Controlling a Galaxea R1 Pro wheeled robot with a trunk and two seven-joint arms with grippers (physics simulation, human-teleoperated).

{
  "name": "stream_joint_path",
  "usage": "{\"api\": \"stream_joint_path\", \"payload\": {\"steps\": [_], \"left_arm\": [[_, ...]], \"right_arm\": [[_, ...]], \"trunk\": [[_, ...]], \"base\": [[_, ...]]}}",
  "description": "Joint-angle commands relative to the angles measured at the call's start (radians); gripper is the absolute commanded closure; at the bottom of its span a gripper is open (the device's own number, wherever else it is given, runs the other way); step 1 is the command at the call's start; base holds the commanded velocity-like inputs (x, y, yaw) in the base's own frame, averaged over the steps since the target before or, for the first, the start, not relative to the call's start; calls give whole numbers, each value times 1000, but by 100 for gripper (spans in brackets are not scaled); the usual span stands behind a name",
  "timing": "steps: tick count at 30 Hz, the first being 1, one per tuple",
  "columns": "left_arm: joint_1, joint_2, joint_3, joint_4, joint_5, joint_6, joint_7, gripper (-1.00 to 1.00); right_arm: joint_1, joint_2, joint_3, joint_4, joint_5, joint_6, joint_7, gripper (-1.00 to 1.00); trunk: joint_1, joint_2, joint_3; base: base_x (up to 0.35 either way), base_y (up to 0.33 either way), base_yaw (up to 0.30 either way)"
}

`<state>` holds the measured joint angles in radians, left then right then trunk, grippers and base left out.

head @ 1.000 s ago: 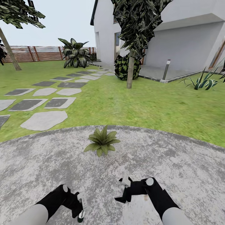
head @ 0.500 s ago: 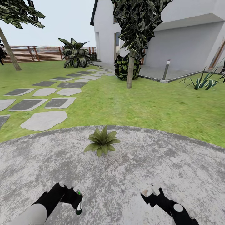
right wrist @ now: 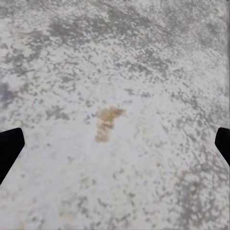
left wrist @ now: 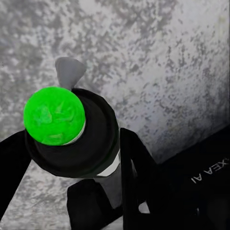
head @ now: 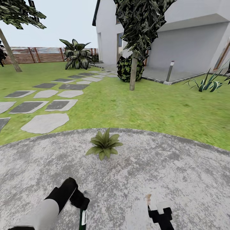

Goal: Pick up the pesticide atomizer in the garden and spray insectifuge to fully cover both potted plants in the garden.

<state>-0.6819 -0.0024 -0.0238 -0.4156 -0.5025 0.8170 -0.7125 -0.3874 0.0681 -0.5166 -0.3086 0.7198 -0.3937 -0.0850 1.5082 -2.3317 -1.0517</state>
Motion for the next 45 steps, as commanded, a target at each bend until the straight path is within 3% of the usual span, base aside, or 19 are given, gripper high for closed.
{"api": "stream_joint_path", "payload": {"steps": [1,3,5,14,19,23,27,28,31,34,36,39,45], "left_arm": [[-25,1,-2,-2,-8,82,-10,100],[-62,1,-3,-2,-8,156,-11,100],[-79,1,-3,-2,-8,178,-12,100],[-116,-14,-3,-55,-4,188,-13,100],[-140,-41,-4,-58,-4,194,-17,100],[-165,-40,-6,-46,-2,204,-18,100],[-177,-37,-13,-22,-2,208,-23,100],[-184,-38,-25,-13,-2,208,-30,100],[-249,-35,-115,56,-2,209,-124,100],[-348,-32,-264,139,-2,208,-289,100],[-375,-32,-341,154,-2,209,-336,100],[-387,-31,-379,159,-3,208,-355,100],[-389,-35,-391,162,-25,208,-360,100]], "right_arm": [[-1,2,-7,1,10,-6,-7,-100],[-1,1,-7,2,9,-7,-9,-100],[-1,0,-9,2,8,-8,-9,-100],[-1,-4,-10,71,-3,-7,-10,-100],[-1,-7,-11,74,-4,-8,-11,-100],[-1,-7,-11,74,-7,-8,-13,-100],[-1,-6,-10,75,-37,-8,-13,-100],[-1,-5,-10,75,-40,-8,-13,-100],[-1,-5,-10,76,-43,-8,-13,-100],[-1,-5,-10,77,-43,-8,-13,-100],[-1,-5,-10,77,-43,-8,-13,-100],[-1,-5,-10,77,-43,-8,-13,-100],[-1,-5,-10,77,-43,-8,-12,-100]], "trunk": [[0,0,-1],[0,0,-1],[0,0,-1],[0,0,-1],[0,0,-1],[0,0,-1],[0,0,-1],[0,0,-1],[0,0,-1],[0,0,-1],[0,0,-1],[0,0,-1],[0,0,-1]], "base": [[0,0,0],[0,0,0],[0,0,0],[108,0,0],[325,0,0],[324,0,0],[307,0,0],[285,0,0],[168,0,0],[36,0,0],[9,0,0],[2,0,0],[143,0,0]]}}
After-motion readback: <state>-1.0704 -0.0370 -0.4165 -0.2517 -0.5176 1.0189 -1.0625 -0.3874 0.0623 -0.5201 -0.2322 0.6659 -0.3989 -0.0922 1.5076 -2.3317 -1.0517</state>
